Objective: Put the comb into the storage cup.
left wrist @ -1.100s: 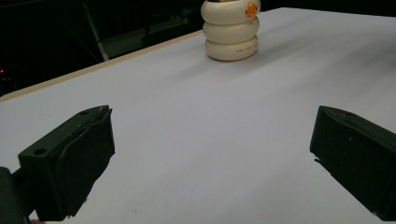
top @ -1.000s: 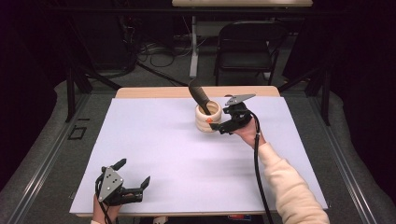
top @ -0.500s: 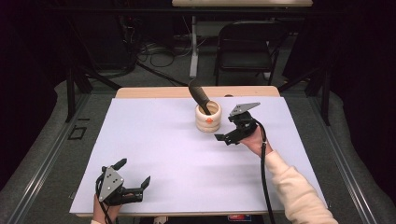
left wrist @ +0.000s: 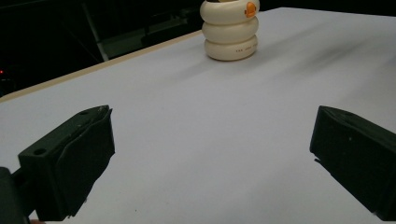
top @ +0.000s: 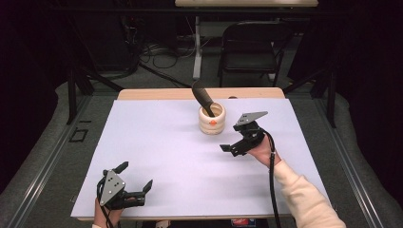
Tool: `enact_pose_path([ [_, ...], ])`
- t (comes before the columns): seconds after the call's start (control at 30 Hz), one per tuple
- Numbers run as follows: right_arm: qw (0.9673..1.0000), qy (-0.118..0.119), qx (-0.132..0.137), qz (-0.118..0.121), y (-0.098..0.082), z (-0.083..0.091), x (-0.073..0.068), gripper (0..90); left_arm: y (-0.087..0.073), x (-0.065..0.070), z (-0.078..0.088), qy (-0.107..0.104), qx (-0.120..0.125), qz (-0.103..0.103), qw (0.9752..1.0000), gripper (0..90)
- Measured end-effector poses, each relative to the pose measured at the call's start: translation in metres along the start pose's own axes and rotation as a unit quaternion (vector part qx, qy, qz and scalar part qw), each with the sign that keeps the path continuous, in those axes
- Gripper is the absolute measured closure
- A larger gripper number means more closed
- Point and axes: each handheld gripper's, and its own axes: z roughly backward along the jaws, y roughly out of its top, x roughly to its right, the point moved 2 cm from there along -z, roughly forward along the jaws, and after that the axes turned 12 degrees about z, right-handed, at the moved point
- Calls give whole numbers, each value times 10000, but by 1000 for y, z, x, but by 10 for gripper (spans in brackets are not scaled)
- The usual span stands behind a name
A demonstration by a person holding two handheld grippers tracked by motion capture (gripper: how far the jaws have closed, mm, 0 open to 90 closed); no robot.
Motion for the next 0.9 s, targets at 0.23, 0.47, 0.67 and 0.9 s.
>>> enact_pose_path([
  [0.23,10000,-6,-19,26,-9,9,-9,0,0,1,0,-6,-13,15,10000,1],
  [0.47,10000,-41,20,32,-18,21,-16,0,0,1,0,-4,-20,13,10000,1],
  [0.67,10000,-51,-14,68,-26,28,-23,0,0,0,0,-4,-21,15,10000,1],
  [0.9,9999,-81,-3,141,-31,36,-32,0,-1,0,-1,1,-29,22,10000,1],
])
